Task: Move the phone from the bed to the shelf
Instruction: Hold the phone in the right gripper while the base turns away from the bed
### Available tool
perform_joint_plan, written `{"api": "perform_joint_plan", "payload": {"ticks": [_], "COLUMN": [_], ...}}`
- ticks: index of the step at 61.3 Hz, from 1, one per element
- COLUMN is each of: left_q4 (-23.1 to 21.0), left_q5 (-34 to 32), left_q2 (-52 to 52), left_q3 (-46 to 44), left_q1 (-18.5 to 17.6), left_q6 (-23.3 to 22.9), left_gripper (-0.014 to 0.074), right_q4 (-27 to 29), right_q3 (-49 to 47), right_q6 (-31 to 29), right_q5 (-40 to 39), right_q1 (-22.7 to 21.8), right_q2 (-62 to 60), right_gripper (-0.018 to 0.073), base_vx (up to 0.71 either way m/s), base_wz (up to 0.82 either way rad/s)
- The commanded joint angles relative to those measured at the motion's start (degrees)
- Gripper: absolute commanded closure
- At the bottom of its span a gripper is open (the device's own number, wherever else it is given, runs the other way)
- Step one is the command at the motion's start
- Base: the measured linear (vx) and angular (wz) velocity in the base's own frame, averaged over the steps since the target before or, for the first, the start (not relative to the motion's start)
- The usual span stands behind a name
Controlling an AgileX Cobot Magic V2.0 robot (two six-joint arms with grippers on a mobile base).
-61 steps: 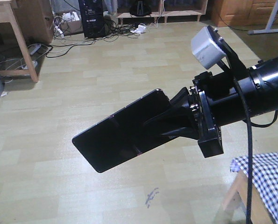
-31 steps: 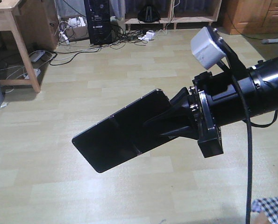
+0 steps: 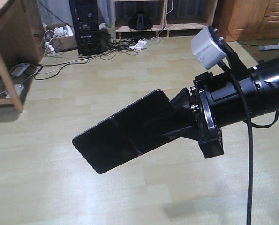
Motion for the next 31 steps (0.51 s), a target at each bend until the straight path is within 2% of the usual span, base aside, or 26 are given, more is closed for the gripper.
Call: {"api": "perform_joint_plan", "payload": {"ticks": [1, 31], "left_q4": [-0.52, -0.52], "left_q5": [-4.12, -4.12], "left_q2": [-0.29, -0.29], "left_q3": [-1.32, -1.32], "left_q1": [-0.15, -0.15], "left_q6": [-0.33, -0.33], "left_gripper": [0.0595, 0.0595], "right_q4": [4.67, 4.67], "right_q3": [-1.47, -1.47], "right_q6": [-0.08, -0.08], "right_q5": [3.58, 3.58], "right_q1": [-0.13, -0.13], "right_q2": [-1.96, -1.96], "right_gripper": [0.0562, 0.0562], "base_vx": [0.4, 0.38], "base_wz": [-0.17, -0.19]}}
